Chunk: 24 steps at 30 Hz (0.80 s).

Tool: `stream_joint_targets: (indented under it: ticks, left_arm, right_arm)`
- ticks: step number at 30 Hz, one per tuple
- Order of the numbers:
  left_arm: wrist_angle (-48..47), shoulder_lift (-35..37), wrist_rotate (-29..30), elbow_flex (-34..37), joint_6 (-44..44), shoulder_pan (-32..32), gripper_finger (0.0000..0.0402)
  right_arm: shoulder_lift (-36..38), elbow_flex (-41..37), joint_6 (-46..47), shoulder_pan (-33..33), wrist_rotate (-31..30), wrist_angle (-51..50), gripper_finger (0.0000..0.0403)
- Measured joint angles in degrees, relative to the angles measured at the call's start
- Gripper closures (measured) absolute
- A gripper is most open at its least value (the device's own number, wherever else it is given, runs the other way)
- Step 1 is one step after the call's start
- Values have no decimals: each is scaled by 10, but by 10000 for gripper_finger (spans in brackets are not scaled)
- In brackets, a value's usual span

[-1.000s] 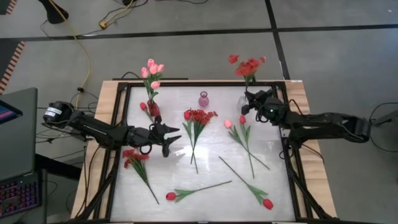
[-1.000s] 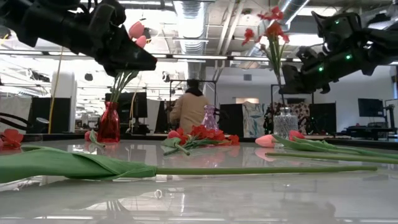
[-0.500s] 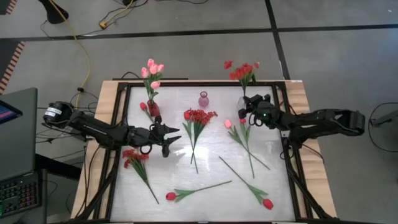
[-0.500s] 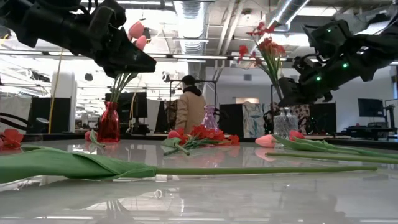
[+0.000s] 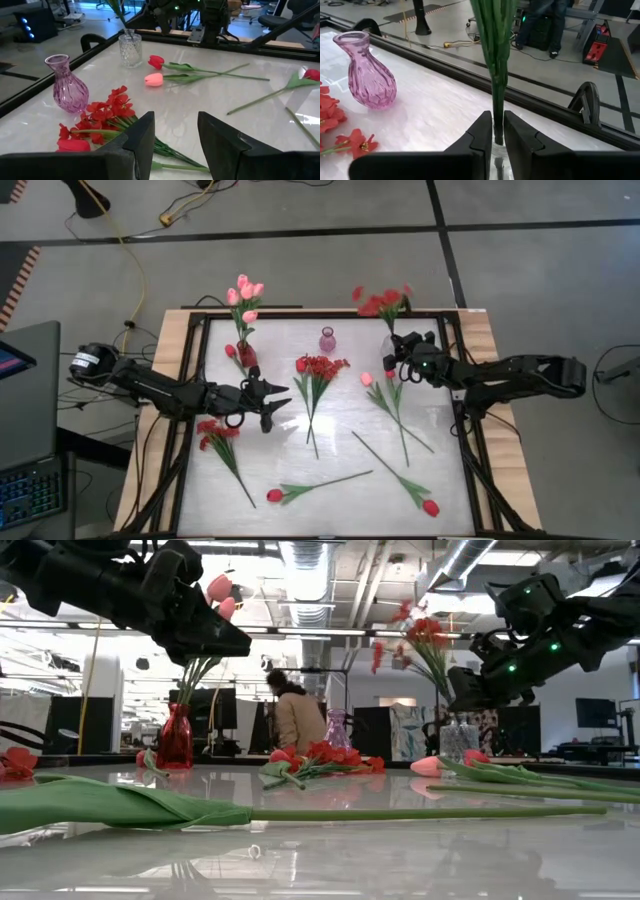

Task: Sort flowers into vase by color
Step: Put the red flowers into the transparent vase

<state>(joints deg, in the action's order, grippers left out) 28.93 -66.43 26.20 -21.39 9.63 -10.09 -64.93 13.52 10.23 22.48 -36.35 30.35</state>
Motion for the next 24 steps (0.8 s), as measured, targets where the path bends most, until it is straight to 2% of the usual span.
stream_joint_targets:
  ticks: [8,16,24]
  left_arm:
    - [0,0,-4,0,0,0,263]
    - [-1,0,-4,0,0,0,263]
    - [-14,0,-4,0,6,0,263]
  right_arm:
    - [8,0,-6,0,4,-2,286]
    - [57,0,-32,-1,5,-14,234]
    - [118,58,-19,-32,7,-222,209]
